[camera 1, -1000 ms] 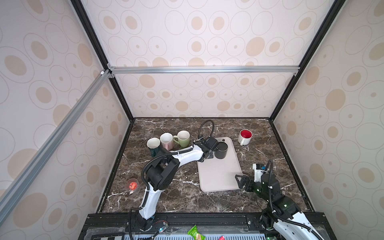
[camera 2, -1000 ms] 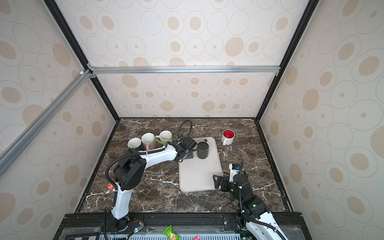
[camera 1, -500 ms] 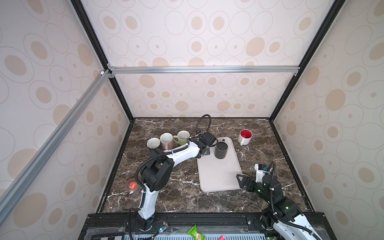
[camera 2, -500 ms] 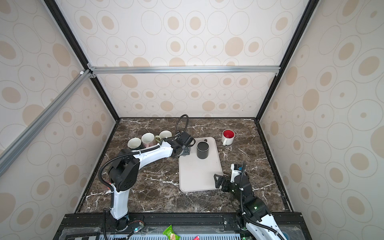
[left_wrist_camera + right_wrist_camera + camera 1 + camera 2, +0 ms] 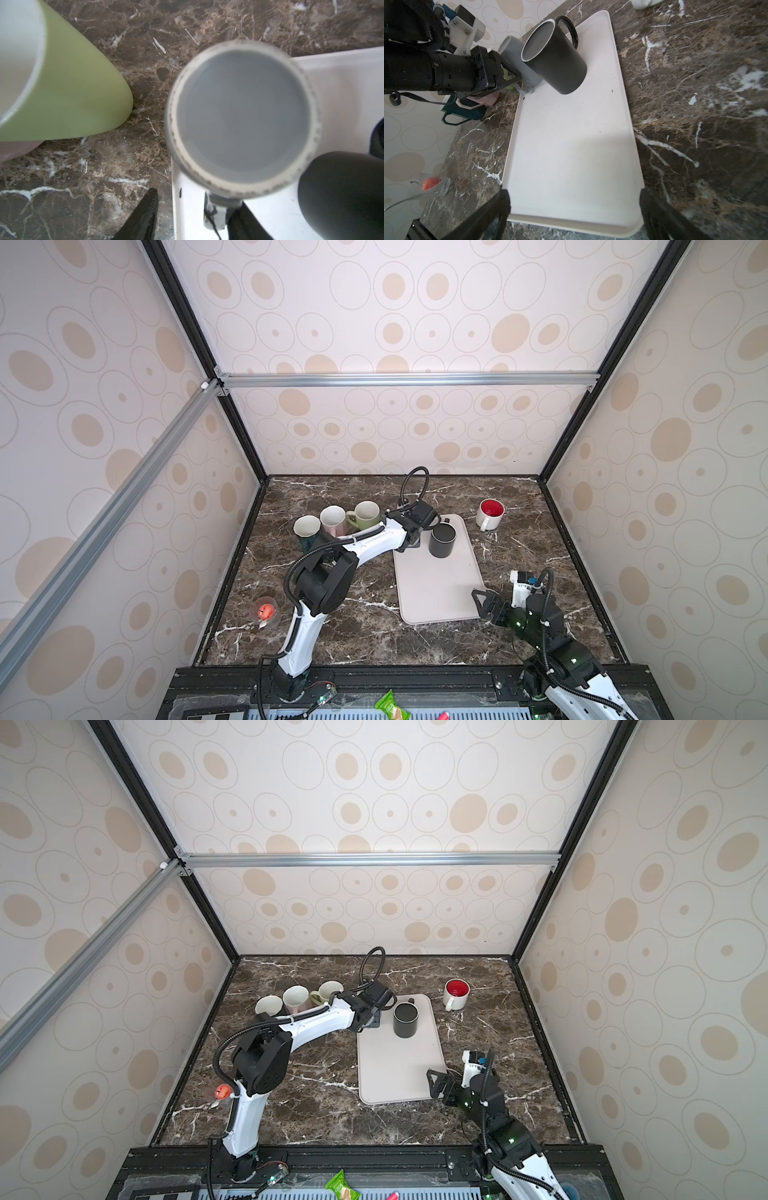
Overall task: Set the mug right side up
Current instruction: 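Lift the upside-down grey mug off the tray with the left gripper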
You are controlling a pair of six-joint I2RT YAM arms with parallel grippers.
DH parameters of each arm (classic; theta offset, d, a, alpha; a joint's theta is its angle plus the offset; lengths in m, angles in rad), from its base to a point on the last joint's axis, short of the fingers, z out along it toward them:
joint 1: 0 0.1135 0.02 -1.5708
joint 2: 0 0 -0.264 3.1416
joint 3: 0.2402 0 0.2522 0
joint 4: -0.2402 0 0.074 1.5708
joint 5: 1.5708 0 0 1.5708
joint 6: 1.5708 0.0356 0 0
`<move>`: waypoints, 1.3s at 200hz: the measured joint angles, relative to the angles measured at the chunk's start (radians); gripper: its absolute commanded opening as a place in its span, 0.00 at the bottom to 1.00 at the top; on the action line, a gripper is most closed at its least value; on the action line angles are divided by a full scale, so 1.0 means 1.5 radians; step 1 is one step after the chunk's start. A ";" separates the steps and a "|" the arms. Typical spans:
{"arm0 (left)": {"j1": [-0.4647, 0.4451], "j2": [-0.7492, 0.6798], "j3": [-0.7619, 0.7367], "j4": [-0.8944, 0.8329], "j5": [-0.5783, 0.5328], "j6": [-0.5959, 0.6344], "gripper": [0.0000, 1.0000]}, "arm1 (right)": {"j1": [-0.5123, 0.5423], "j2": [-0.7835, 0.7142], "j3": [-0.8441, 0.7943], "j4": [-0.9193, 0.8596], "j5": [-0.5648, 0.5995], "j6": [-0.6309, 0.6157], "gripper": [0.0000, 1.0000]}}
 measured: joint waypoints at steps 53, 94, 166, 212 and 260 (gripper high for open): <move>0.000 0.010 0.002 -0.005 -0.011 0.015 0.32 | 0.000 0.005 -0.004 0.004 0.003 0.023 1.00; 0.000 0.013 0.013 -0.006 -0.017 0.018 0.31 | 0.000 0.023 -0.005 0.003 0.003 0.029 1.00; 0.001 0.044 0.054 -0.002 -0.004 0.038 0.22 | 0.000 0.040 -0.005 0.003 0.001 0.035 1.00; 0.002 0.057 0.066 -0.003 0.006 0.048 0.00 | 0.000 0.047 -0.005 0.004 -0.002 0.037 1.00; 0.004 0.039 0.037 0.035 0.031 0.061 0.00 | 0.000 0.068 -0.005 0.004 -0.014 0.037 1.00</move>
